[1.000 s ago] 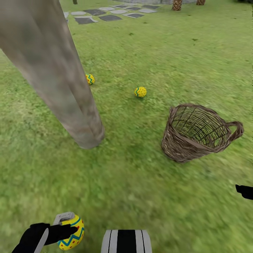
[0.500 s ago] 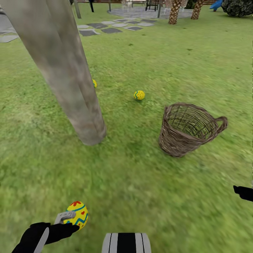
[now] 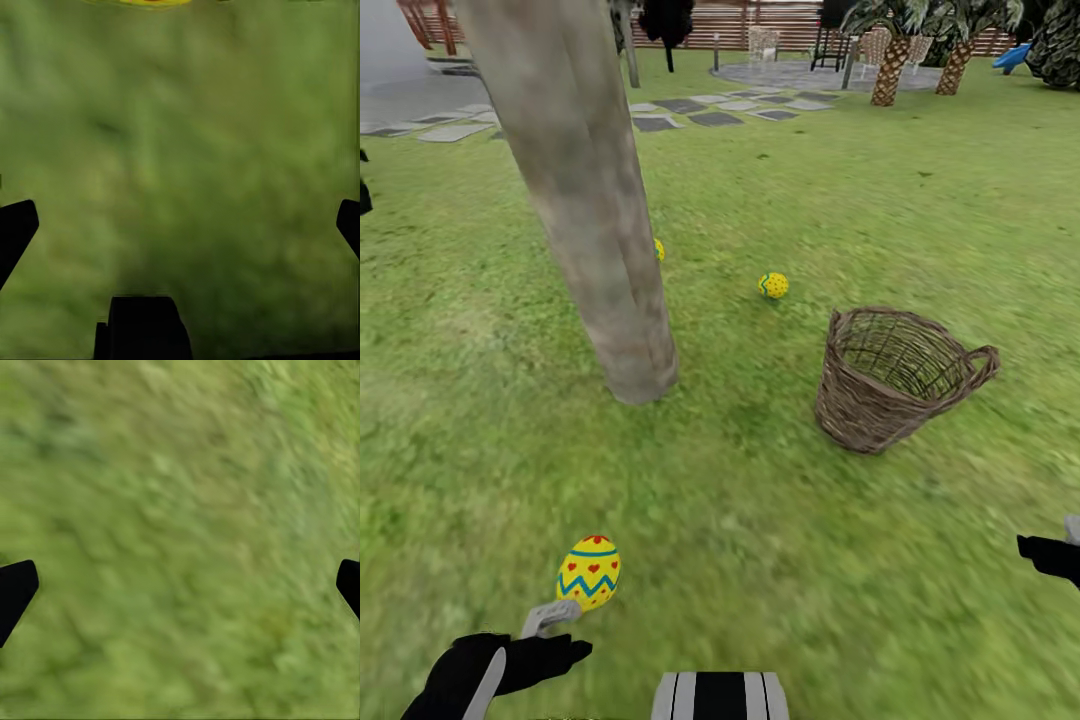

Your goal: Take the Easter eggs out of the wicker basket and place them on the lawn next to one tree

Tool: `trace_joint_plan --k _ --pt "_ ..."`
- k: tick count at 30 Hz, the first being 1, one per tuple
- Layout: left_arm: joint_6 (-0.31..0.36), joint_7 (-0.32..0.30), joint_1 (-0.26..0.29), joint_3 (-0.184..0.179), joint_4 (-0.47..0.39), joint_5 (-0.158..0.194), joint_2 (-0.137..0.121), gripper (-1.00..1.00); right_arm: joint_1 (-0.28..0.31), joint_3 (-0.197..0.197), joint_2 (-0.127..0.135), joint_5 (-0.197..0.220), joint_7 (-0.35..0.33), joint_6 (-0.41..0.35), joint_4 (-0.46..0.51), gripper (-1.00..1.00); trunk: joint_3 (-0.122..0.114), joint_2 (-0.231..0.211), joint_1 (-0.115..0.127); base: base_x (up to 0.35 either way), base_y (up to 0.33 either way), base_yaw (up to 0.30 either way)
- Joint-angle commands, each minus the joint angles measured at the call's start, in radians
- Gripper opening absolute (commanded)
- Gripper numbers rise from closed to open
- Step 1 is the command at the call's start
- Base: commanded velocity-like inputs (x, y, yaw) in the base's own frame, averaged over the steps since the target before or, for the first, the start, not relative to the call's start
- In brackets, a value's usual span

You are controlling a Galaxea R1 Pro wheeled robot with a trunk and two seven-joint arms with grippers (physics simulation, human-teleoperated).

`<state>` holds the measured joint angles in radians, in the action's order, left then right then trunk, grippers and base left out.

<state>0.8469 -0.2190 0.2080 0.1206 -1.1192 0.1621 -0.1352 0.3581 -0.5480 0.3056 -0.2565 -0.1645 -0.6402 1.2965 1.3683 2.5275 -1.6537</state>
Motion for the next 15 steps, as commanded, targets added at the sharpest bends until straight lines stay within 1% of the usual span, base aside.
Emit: trace_joint_plan --k 1,6,9,13,15 --pt "0.006 -0.002 0.001 0.002 -0.001 0.004 0.000 1.00 0.000 -0.001 0.000 -0.010 -0.009 -0.004 0.001 1.00 -0.003 0.000 0.001 -0.007 -0.040 0.291" --pt "0.006 0.000 0.001 0.002 0.002 0.004 0.000 1.00 0.000 -0.001 -0.001 -0.010 -0.009 -0.004 0.001 1.00 -0.023 -0.001 0.003 -0.014 -0.008 0.291" --pt "0.006 0.001 0.001 0.001 0.004 0.003 0.003 1.00 0.000 -0.001 -0.002 -0.010 -0.009 -0.004 0.001 1.00 -0.034 -0.002 0.004 -0.267 0.000 0.291" --pt "0.006 0.003 0.001 0.000 0.005 -0.002 0.025 1.00 0.000 0.000 -0.006 -0.010 -0.009 -0.004 0.001 1.00 -0.050 -0.003 0.006 -0.294 -0.132 0.291" --pt "0.006 0.004 0.001 0.002 0.003 -0.001 0.026 1.00 0.000 -0.001 -0.006 -0.010 -0.009 -0.004 0.001 1.00 -0.057 -0.003 0.007 -0.056 -0.041 0.292"
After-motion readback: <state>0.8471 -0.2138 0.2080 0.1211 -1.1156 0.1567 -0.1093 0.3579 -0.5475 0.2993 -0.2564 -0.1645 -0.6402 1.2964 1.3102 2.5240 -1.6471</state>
